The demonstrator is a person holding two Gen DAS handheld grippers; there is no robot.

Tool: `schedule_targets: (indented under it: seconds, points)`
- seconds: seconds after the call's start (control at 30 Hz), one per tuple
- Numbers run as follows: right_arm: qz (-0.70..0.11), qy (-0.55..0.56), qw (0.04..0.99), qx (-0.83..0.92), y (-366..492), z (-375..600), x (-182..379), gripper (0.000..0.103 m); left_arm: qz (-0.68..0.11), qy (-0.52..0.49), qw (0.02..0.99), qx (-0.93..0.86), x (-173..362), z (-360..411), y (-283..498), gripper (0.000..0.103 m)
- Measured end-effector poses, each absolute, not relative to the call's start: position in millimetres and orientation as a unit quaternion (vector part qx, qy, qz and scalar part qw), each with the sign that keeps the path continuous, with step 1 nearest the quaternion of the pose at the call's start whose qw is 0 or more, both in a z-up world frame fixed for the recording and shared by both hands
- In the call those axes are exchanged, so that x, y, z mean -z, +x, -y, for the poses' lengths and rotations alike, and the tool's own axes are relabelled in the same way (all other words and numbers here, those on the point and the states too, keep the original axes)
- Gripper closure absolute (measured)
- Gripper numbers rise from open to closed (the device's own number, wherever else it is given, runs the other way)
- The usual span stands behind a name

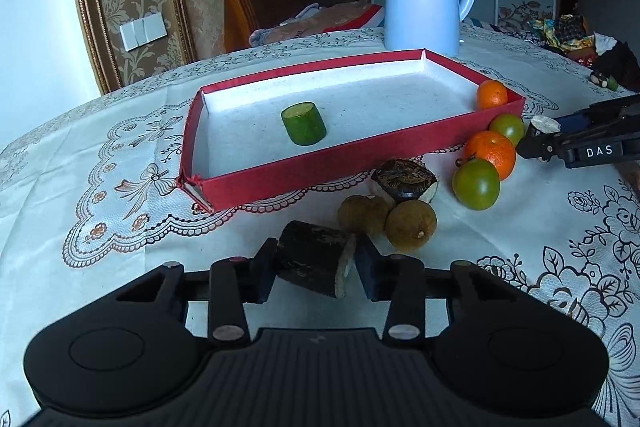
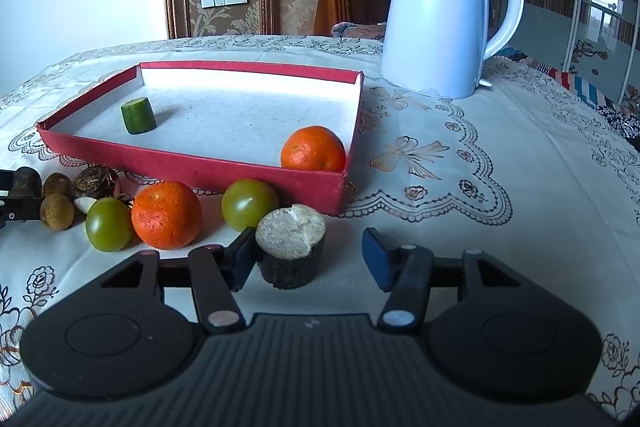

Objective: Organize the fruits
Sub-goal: 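Grasp the brown stump piece with the right tool while the left tool grasps the dark chunk, then carry the stump piece with the right tool while the left tool carries the dark chunk into the tray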

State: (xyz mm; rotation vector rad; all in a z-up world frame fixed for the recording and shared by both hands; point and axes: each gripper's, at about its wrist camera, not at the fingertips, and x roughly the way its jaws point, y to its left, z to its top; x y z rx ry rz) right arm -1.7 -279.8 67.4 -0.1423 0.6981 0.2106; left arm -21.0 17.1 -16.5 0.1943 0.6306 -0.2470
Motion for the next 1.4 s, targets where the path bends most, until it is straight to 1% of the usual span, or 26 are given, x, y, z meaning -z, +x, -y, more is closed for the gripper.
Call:
schedule_targets:
  seconds: [0.07,0.2,0.4,0.77,1.1,1.27,1.4]
  points:
    - [-0.337,-0.074,0.933,-0.103,-3,278,-68,0.068,-0.306,0.094,0.941,0.111,16,-16,-24,0.063]
    - [-0.326,-0.074,0.938,-0.093,-6,280,-70,0.071,-0.297,0.082,0.945,0.106,14,-18,-33,0.063]
    - [-0.314,-0.067,0.944,-0.083,-9,284,-73,0.071,-0.286,0.041,0.951,0.107,6,-26,-37,0.063]
    - [-0.289,-0.052,0.953,-0.070,-15,289,-79,0.071,-0.289,0.009,0.951,0.105,0,-27,-30,0.063]
    - [-0.274,-0.035,0.959,-0.069,-3,284,-89,0.071,-0.294,-0.025,0.950,0.105,-16,-9,7,0.063]
    - [-0.255,-0.048,0.962,-0.080,13,265,-103,0.071,-0.294,-0.015,0.952,0.089,-15,5,30,0.063]
    - [-0.259,-0.052,0.960,-0.090,29,250,-104,0.071,-0.303,-0.023,0.948,0.091,-16,11,44,0.063]
